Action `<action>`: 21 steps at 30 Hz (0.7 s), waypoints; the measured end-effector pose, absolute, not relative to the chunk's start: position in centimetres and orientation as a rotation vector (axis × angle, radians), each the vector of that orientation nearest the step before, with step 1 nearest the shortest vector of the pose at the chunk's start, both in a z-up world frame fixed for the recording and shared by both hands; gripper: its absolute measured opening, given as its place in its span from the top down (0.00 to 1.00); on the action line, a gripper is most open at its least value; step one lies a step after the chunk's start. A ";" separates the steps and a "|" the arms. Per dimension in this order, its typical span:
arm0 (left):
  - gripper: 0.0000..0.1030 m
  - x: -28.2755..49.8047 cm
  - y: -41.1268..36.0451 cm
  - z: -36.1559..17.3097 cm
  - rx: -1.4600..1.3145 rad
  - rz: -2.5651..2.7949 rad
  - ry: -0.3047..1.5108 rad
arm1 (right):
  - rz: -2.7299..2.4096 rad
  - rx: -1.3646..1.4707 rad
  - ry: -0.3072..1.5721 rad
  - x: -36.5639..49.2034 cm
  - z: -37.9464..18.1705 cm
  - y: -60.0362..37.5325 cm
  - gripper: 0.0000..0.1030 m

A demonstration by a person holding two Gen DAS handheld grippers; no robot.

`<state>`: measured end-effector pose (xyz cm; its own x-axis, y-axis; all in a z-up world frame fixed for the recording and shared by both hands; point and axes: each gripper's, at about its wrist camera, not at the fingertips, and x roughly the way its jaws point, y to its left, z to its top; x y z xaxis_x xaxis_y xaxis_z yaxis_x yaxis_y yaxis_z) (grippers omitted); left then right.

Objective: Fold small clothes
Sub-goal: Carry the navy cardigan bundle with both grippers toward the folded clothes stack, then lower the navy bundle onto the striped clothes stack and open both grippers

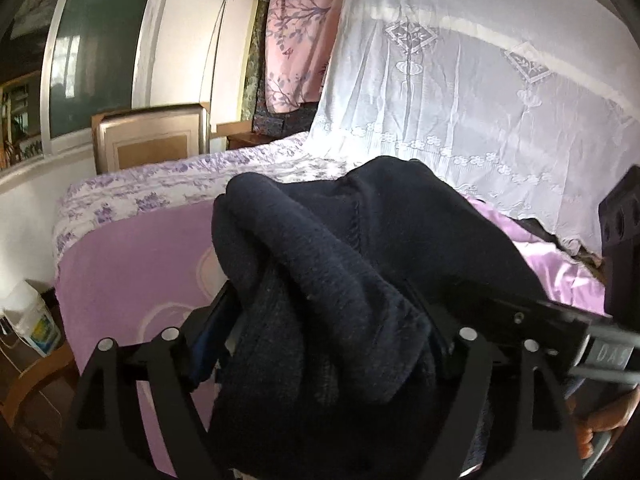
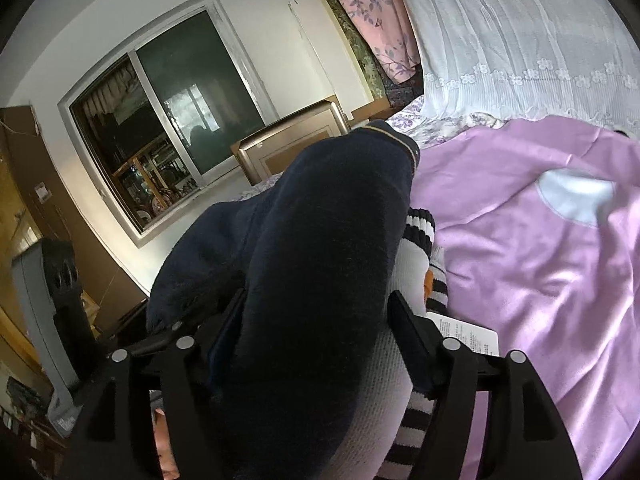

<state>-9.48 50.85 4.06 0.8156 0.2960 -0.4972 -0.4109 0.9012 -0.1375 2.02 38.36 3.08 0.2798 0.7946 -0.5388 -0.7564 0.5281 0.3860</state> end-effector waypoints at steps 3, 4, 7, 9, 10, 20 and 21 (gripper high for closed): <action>0.15 -9.8 51.4 4.3 -0.286 0.409 0.496 | 1.031 0.039 0.742 1.7 3.6 38.4 0.31; 0.12 -9.9 51.5 4.6 -0.300 0.415 0.500 | 1.028 0.032 0.729 1.4 4.1 38.4 0.31; 0.10 -10.5 50.9 5.1 -0.280 0.429 0.513 | 1.015 0.002 0.698 0.7 4.8 37.9 0.30; 0.10 -11.1 49.9 5.5 -0.218 0.474 0.506 | 1.011 -0.016 0.657 -0.2 5.4 37.0 0.30; 0.09 -11.6 49.2 5.7 -0.184 0.500 0.499 | 1.005 -0.020 0.645 -0.5 5.5 36.7 0.27; 0.05 -15.8 45.0 6.8 -0.059 0.587 0.456 | 0.972 -0.006 0.576 -3.6 6.1 32.0 0.18; 0.05 -16.3 44.6 7.0 -0.051 0.591 0.450 | 0.974 0.003 0.581 -3.8 6.1 31.5 0.17</action>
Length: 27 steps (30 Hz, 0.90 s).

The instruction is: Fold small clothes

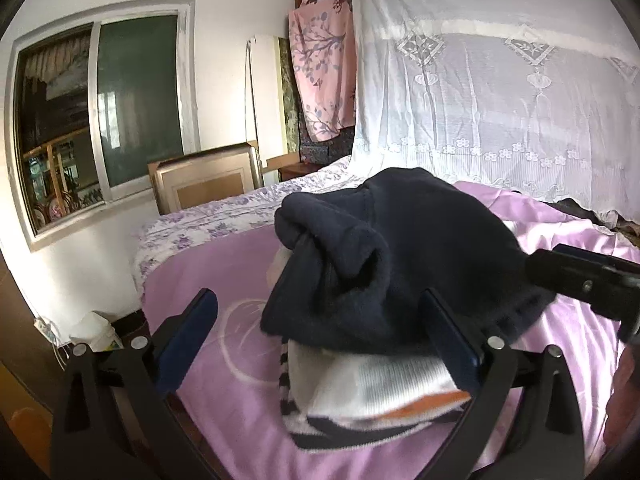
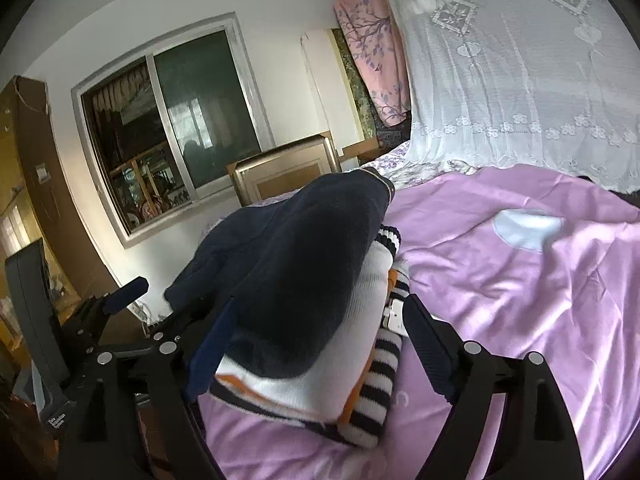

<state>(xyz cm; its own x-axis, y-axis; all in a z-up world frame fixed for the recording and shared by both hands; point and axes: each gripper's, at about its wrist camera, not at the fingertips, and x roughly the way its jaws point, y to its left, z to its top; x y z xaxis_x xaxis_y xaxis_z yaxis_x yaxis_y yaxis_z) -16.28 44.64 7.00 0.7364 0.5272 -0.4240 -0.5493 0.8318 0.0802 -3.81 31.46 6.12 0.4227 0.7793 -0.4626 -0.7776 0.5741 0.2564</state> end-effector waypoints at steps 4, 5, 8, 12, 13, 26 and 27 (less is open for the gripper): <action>0.04 -17.3 43.5 7.5 -0.035 0.594 0.437 | 0.979 0.012 0.582 -4.8 5.8 30.0 0.16; 0.04 -17.6 43.1 7.6 -0.030 0.594 0.434 | 0.980 0.010 0.579 -5.2 5.7 29.7 0.15; 0.04 -17.9 42.1 7.8 -0.010 0.596 0.430 | 0.982 0.000 0.561 -6.2 5.6 28.6 0.13; 0.04 -18.3 40.8 8.3 0.012 0.607 0.419 | 0.991 -0.006 0.558 -7.2 5.6 27.5 0.12; 0.04 -18.5 40.5 8.5 0.016 0.612 0.417 | 0.993 -0.006 0.555 -7.3 5.7 27.3 0.12; 0.04 -20.7 37.6 9.8 0.052 0.688 0.408 | 0.968 0.045 0.476 -8.6 7.2 22.0 0.05; 0.04 -20.9 37.4 10.0 0.054 0.690 0.404 | 0.964 0.045 0.472 -8.6 7.3 21.7 0.05</action>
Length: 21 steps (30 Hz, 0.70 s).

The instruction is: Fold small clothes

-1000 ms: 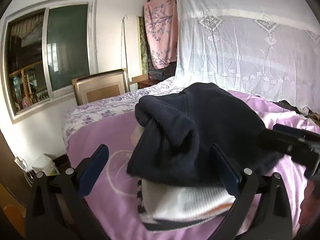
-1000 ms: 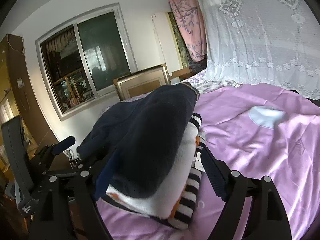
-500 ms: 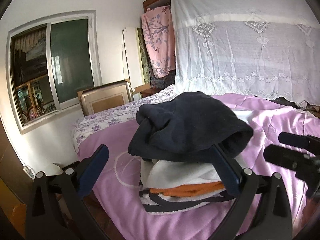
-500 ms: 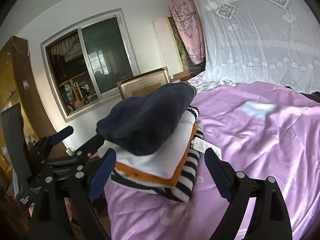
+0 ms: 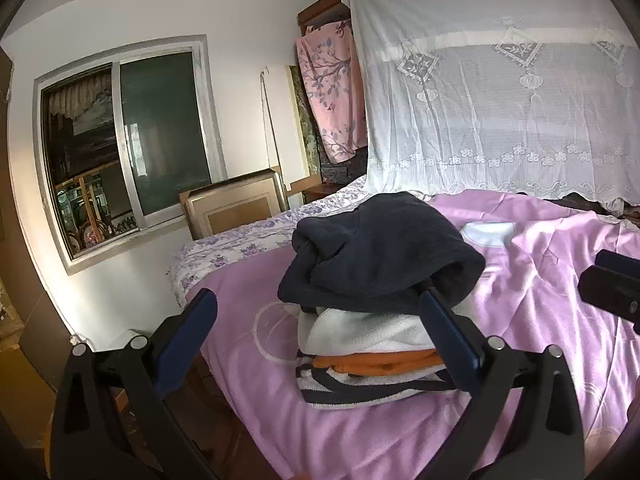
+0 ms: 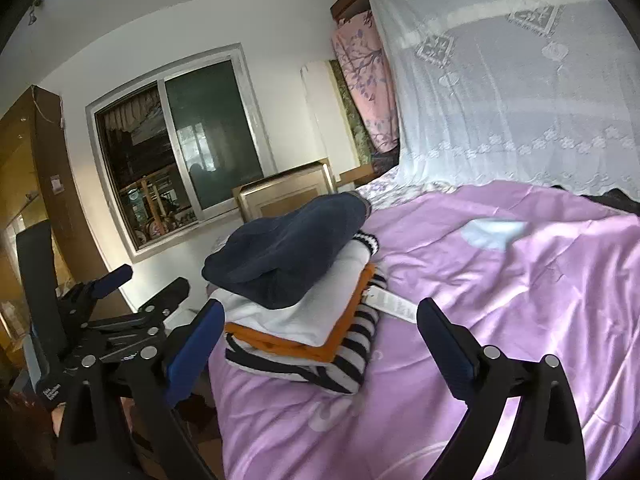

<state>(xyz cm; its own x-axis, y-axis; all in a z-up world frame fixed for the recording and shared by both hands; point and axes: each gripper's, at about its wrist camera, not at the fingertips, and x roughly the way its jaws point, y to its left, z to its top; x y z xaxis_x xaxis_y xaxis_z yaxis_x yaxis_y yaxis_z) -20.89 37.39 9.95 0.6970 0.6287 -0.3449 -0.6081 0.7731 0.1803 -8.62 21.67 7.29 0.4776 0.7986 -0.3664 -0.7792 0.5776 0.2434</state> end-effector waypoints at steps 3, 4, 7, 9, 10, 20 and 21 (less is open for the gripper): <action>0.04 -21.1 37.2 10.2 0.055 0.680 0.398 | 0.953 0.056 0.465 -8.8 7.5 20.8 0.04; 0.04 -21.3 37.0 10.3 0.053 0.675 0.399 | 0.951 0.058 0.463 -8.9 7.5 20.6 0.04; 0.04 -21.2 36.7 10.4 0.054 0.687 0.417 | 0.939 0.062 0.460 -8.8 7.5 20.0 0.04; 0.04 -21.0 36.3 10.3 0.081 0.721 0.437 | 0.933 0.066 0.456 -8.8 7.6 19.8 0.04; 0.04 -20.9 36.0 10.2 0.095 0.732 0.440 | 0.931 0.067 0.453 -8.8 7.7 19.7 0.04; 0.04 -21.4 35.3 10.3 0.075 0.717 0.422 | 0.924 0.064 0.425 -9.5 8.4 19.2 0.04; 0.04 -21.5 35.3 10.3 0.069 0.724 0.419 | 0.926 0.063 0.423 -9.6 8.4 19.2 0.04</action>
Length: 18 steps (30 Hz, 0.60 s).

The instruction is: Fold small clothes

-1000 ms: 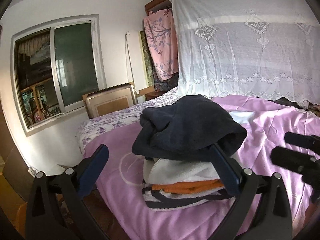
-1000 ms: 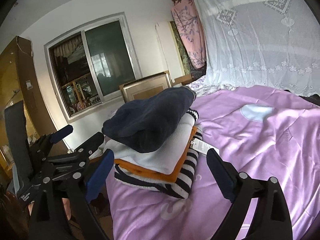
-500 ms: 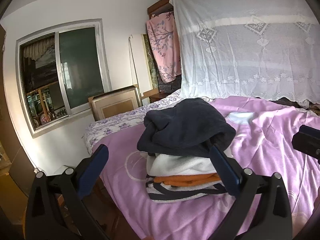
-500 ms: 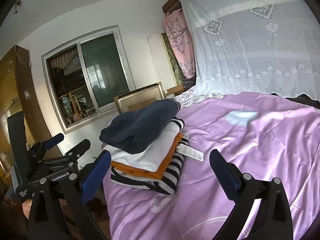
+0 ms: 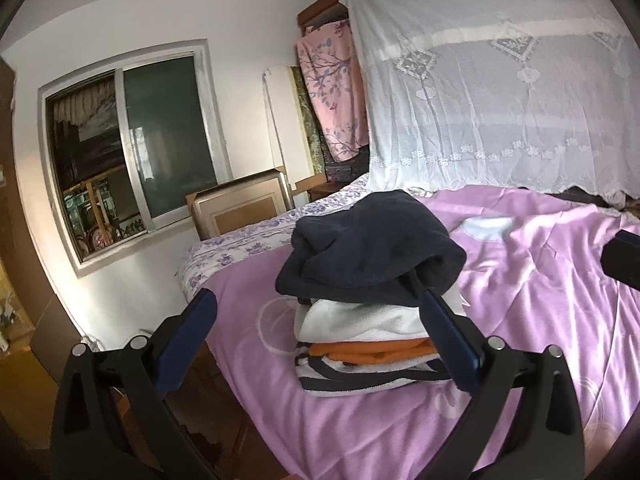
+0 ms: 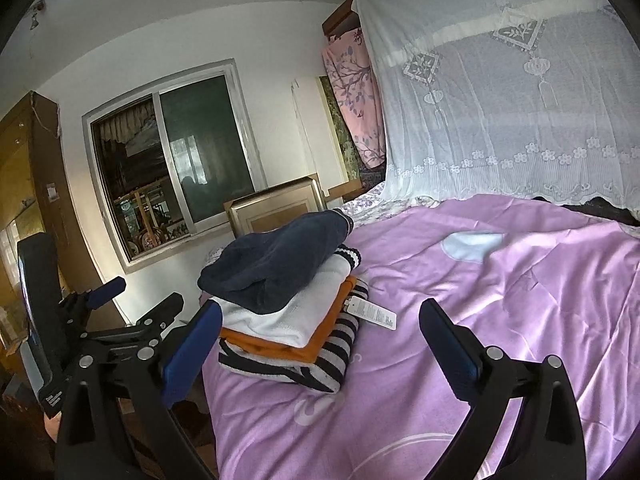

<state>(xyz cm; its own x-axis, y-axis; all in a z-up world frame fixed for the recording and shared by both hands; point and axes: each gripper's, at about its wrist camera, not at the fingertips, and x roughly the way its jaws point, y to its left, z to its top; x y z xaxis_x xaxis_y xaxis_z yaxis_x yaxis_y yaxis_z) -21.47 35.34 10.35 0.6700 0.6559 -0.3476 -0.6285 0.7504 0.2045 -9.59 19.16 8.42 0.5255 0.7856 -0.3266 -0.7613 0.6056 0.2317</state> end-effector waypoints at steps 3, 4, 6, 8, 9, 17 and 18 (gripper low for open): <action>0.04 -21.6 35.4 10.3 0.065 0.762 0.421 | 0.942 0.047 0.426 -10.3 9.1 20.1 0.03; 0.04 -21.6 35.3 10.3 0.062 0.770 0.424 | 0.945 0.039 0.426 -10.5 9.3 20.5 0.03; 0.04 -21.7 35.3 10.3 0.054 0.776 0.433 | 0.945 0.007 0.415 -11.0 10.0 21.6 0.03; 0.04 -21.7 35.1 10.4 0.046 0.770 0.446 | 0.950 -0.026 0.391 -11.8 10.4 22.3 0.03; 0.04 -21.7 35.1 10.4 0.043 0.761 0.453 | 0.957 -0.031 0.383 -12.0 10.5 22.3 0.03; 0.04 -22.4 35.5 10.5 0.016 0.745 0.430 | 0.964 -0.032 0.399 -11.6 9.8 21.6 0.03; 0.04 -22.3 35.6 10.5 0.013 0.751 0.431 | 0.970 -0.020 0.405 -11.5 9.9 21.5 0.03</action>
